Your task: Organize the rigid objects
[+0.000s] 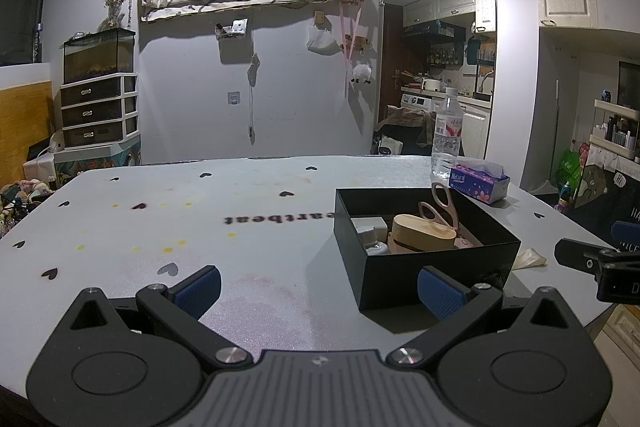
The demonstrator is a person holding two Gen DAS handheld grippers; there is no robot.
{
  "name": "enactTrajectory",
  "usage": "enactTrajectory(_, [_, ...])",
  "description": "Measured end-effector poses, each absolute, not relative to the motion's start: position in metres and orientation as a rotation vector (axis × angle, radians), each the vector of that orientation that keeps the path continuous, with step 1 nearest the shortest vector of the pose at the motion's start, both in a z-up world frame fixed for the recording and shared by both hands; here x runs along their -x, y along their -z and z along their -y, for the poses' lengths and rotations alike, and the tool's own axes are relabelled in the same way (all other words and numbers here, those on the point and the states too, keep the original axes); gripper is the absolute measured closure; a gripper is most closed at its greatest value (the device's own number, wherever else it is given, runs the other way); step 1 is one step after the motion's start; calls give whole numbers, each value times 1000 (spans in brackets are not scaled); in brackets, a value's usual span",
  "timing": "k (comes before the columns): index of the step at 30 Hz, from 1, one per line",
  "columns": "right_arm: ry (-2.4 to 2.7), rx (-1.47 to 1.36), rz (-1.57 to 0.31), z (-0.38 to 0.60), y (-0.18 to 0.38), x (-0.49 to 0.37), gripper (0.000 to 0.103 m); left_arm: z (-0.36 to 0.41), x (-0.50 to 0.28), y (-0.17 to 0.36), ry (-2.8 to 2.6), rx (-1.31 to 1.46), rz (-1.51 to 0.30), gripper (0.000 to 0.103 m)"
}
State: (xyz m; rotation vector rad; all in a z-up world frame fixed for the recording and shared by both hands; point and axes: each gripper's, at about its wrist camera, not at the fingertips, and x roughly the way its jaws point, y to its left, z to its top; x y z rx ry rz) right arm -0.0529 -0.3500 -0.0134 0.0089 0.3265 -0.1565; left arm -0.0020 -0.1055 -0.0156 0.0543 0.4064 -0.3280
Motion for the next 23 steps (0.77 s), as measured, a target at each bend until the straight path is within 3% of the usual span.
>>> enactTrajectory(23, [158,-7,-327,351,14,54,0,106,2,16,329,-54,-406,0])
